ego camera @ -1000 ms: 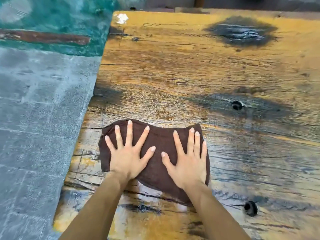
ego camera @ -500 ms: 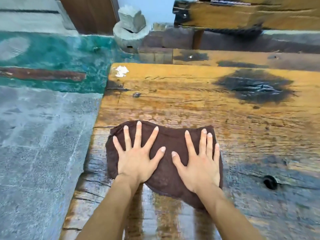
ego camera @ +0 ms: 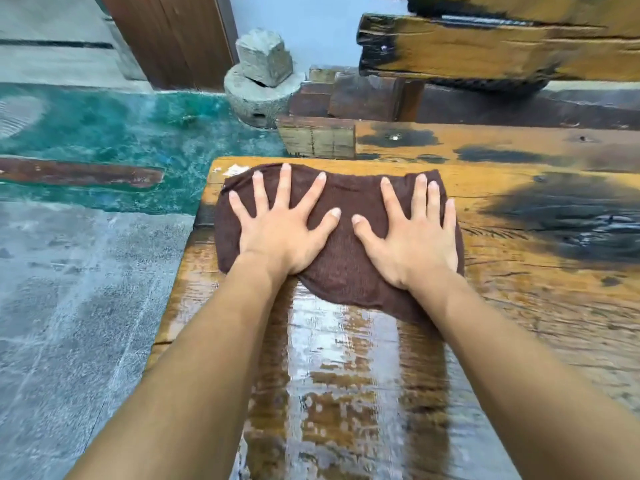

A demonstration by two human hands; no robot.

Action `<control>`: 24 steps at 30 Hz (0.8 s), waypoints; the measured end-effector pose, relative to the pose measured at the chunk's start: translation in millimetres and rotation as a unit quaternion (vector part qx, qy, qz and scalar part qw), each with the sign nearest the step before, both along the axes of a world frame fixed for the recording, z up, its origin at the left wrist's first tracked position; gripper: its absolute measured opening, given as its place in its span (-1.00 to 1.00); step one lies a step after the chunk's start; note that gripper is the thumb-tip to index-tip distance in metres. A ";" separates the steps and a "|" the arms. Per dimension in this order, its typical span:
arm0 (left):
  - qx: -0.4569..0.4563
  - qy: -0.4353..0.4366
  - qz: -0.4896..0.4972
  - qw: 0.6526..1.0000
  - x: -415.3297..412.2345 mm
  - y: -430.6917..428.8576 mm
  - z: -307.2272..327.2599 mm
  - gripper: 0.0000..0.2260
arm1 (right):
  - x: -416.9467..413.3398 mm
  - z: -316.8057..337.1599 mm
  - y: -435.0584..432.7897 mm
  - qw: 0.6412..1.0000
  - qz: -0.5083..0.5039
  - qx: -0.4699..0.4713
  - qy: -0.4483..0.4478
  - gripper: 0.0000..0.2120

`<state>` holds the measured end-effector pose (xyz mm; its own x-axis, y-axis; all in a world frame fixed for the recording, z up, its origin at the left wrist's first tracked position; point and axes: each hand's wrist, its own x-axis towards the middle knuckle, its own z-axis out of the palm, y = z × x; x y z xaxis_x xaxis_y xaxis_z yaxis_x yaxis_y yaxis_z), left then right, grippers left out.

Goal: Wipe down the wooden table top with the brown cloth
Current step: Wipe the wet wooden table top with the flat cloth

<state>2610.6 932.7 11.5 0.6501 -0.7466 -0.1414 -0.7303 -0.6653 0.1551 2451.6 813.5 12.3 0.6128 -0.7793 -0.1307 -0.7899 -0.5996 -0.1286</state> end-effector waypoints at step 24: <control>0.003 -0.012 -0.021 1.000 18.8 -5.8 -0.2 -0.35 | 17.7 -4.9 -18.5 1.000 0.010 -0.027 -0.013 -0.20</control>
<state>2629.5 926.9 11.4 0.6211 -0.7727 -0.1311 -0.7614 -0.6346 0.1325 2469.3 794.9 7.4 0.6307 -0.7726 -0.0729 -0.7748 -0.6215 -0.1161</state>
